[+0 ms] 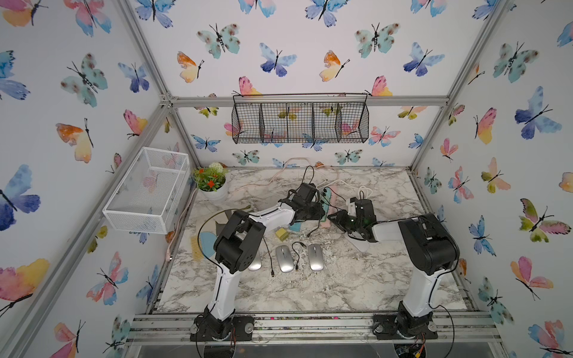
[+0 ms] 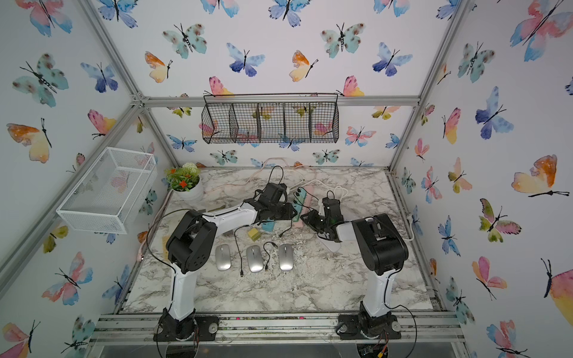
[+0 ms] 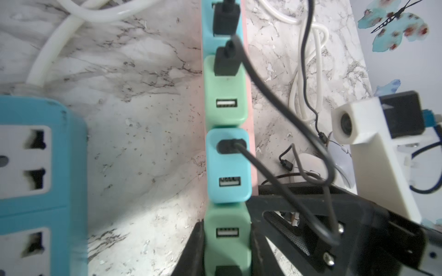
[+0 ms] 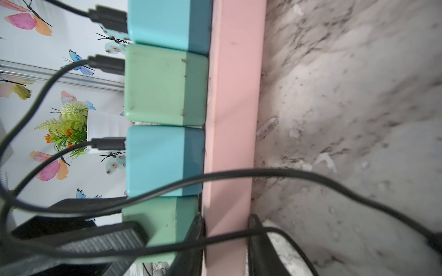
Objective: Unplug the wireless mouse
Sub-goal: Remove the plug from the socket.
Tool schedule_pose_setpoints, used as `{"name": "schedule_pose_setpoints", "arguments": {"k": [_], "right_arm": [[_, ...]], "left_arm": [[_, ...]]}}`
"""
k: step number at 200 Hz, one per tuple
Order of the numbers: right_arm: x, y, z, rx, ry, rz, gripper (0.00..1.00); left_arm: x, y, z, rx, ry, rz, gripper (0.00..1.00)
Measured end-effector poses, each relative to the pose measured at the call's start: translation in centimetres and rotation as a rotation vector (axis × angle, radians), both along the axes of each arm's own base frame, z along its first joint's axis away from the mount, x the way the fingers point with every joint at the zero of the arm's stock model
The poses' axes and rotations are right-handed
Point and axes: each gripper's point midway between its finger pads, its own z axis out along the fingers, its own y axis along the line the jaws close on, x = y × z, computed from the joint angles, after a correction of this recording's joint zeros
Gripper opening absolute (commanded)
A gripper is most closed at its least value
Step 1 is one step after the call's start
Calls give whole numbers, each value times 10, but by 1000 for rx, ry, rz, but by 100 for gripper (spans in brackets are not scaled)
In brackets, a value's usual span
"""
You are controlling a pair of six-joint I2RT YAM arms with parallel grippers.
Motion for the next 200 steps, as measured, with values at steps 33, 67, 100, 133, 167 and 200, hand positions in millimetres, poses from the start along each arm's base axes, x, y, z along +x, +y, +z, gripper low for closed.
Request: {"name": "schedule_pose_setpoints", "arguments": {"k": [33, 67, 100, 133, 167, 200], "right_arm": [[0, 1, 0, 16, -21, 12, 40], [-2, 4, -2, 46, -39, 34, 43], [-2, 6, 2, 76, -54, 45, 29], [-2, 6, 2, 87, -40, 36, 23], [-1, 2, -1, 59, -21, 14, 18], [3, -3, -1, 20, -21, -14, 16]], "left_arm": [[1, 2, -1, -61, 38, 1, 0], [-1, 1, -1, -91, 62, -4, 0], [-1, 1, 0, -103, 68, -5, 0], [-2, 2, -2, -95, 73, -7, 0], [-4, 0, 5, 41, 12, -14, 0], [-2, -5, 20, 40, -35, -32, 0]]}}
